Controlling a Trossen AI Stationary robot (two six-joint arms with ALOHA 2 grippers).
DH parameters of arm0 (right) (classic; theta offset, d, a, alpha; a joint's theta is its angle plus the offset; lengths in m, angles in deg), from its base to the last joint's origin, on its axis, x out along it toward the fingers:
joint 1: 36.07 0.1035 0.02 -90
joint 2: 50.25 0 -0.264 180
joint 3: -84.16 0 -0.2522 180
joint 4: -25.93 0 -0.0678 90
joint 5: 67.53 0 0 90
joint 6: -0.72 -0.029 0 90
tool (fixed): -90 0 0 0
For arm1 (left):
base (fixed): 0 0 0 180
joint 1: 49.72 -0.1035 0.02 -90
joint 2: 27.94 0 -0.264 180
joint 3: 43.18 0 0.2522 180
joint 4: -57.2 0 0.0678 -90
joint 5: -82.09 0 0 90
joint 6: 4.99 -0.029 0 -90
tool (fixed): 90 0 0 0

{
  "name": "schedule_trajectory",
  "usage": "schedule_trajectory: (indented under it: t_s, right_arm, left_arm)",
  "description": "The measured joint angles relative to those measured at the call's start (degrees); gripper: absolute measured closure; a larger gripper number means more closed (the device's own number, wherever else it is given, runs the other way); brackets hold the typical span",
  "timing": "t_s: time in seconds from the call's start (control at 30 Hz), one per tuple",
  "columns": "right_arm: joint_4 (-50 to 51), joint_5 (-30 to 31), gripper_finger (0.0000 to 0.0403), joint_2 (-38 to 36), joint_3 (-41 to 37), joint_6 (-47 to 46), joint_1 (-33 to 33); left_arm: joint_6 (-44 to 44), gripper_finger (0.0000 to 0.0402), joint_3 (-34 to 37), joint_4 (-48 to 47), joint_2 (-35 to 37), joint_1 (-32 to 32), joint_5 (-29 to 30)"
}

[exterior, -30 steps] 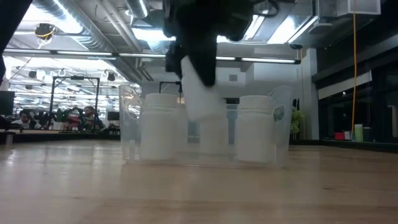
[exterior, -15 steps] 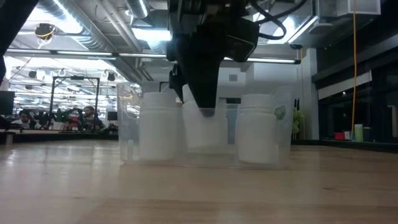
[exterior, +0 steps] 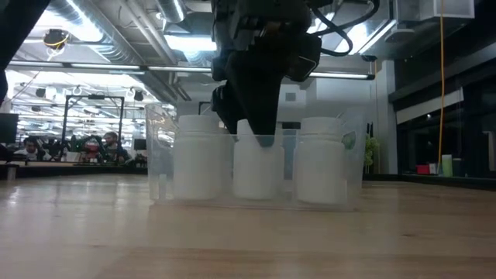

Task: Pick and place pill bottles into a basket
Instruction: Put the white pill bottle into the transparent bin, then return to Home Position

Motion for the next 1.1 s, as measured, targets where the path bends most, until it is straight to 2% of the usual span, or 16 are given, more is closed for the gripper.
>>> schedule_trajectory:
  t_s: [0.13,0.27,0.47,0.73,1.0,1.1]
  right_arm:
    - [0.81,-0.01,0.016,0.0,0.0,0.04,0.0]
    - [1.31,-0.01,0.016,0.0,0.0,0.09,-0.01]
    - [1.31,-0.01,0.016,0.0,0.0,0.87,0.0]
    - [1.3,-0.01,0.016,0.0,0.0,1.22,-0.02]
    - [1.29,-0.01,0.016,0.0,0.0,1.49,0.0]
    - [1.25,0.01,0.016,0.0,0.0,1.51,-0.02]
  left_arm:
    - [0.68,0.015,0.0,0.01,0.0,0.0,-0.84]
    - [1.49,0.0149,-0.13,-0.35,0.33,0.02,-4.31]
    - [0.49,0.0149,-4.61,-8.04,0.57,0.52,-3.31]
    - [-2.26,0.0149,-16.01,-18.27,0.59,-0.52,2.51]
    - [-8.3,0.0149,-33.59,-29.95,0.77,-1.84,15.98]
    - [-11.29,0.0149,-30.34,-30.79,6.01,-2.4,17.01]
